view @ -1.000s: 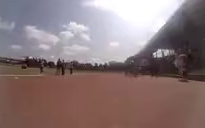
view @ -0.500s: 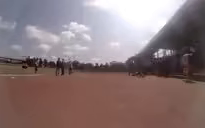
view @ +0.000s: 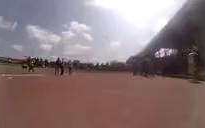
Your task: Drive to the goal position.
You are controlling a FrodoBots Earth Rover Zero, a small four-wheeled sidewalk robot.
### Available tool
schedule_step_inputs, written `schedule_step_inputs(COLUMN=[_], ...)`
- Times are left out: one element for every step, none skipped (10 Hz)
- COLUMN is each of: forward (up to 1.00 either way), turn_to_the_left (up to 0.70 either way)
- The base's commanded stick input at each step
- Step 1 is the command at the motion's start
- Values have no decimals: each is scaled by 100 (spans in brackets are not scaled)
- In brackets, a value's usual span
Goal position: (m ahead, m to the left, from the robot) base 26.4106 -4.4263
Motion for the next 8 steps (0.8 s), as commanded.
schedule_step_inputs(forward=[70,70,70,70,70,70,70,70], turn_to_the_left=[0,0,0,0,0,0,0,0])
